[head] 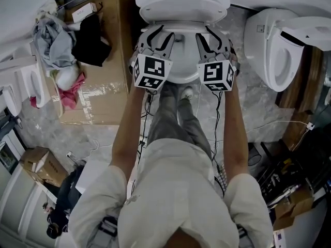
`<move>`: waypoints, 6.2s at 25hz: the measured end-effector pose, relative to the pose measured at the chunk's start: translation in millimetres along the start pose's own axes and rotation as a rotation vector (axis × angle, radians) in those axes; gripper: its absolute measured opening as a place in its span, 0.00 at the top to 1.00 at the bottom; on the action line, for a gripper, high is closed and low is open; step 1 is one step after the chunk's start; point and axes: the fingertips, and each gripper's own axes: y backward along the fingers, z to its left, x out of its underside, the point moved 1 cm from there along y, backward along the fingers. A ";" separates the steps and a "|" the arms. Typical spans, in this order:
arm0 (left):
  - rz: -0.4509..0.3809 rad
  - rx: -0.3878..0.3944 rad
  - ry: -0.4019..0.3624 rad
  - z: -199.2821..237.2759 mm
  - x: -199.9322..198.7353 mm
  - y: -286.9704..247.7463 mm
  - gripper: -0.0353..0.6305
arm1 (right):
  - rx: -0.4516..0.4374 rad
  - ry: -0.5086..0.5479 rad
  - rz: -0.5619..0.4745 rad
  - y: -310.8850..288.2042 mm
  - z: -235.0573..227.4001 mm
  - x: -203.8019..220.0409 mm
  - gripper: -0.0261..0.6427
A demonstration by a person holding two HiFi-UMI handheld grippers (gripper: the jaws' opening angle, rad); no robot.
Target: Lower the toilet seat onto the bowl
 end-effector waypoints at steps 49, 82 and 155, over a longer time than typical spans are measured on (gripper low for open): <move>0.147 -0.031 -0.092 -121.0 139.6 67.7 0.68 | -0.222 0.060 0.066 80.9 144.0 116.1 0.74; 0.305 0.043 -0.186 -184.5 257.7 62.5 0.64 | -0.391 0.072 0.197 79.9 232.2 222.4 0.66; 0.590 0.133 -0.223 -236.3 447.1 -23.6 0.59 | -0.451 0.299 0.429 -7.3 332.1 401.6 0.56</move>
